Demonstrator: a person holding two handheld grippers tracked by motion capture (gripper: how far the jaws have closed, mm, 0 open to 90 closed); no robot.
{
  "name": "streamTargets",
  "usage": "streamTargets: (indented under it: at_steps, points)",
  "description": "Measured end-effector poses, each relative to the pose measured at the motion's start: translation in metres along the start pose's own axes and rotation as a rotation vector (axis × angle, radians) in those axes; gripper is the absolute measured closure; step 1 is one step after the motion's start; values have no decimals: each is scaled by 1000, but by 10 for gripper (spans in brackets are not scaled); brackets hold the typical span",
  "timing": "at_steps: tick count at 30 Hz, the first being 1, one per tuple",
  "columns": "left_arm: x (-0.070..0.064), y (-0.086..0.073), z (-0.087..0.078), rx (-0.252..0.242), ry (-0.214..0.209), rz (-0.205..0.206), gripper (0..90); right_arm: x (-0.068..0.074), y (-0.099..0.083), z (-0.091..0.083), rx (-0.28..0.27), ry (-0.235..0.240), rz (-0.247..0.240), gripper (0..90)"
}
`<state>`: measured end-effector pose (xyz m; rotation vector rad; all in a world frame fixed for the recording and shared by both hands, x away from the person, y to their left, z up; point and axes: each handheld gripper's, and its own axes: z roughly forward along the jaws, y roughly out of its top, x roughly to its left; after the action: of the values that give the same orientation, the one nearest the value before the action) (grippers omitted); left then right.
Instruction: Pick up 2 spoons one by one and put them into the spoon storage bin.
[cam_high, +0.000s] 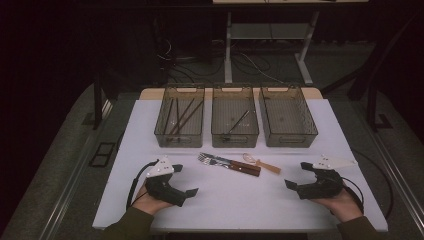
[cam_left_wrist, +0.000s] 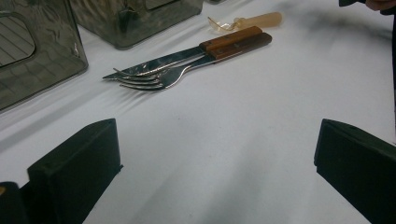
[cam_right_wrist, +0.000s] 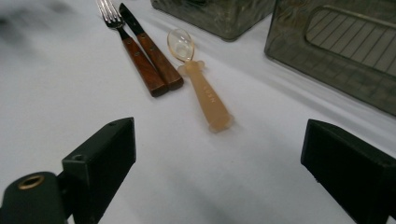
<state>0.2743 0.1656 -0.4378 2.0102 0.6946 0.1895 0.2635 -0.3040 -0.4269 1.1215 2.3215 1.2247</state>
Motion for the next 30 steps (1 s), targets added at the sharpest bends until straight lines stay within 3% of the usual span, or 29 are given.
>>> streamTargets:
  at_steps: [1,3,7,23,30]
  points:
    - [0,0,0,-4,0,-3,0,0,2,-1,5,-8,-2,99]
    - [0,0,0,-2,-3,-3,0,-2,5,-1,20,31,-6,100]
    - [-1,0,0,2,-6,-4,0,-3,9,2,38,58,-11,101]
    - [-2,1,2,11,-1,13,5,-11,31,15,42,100,-16,101]
    - [-4,1,3,14,0,20,17,-7,45,20,29,120,-39,101]
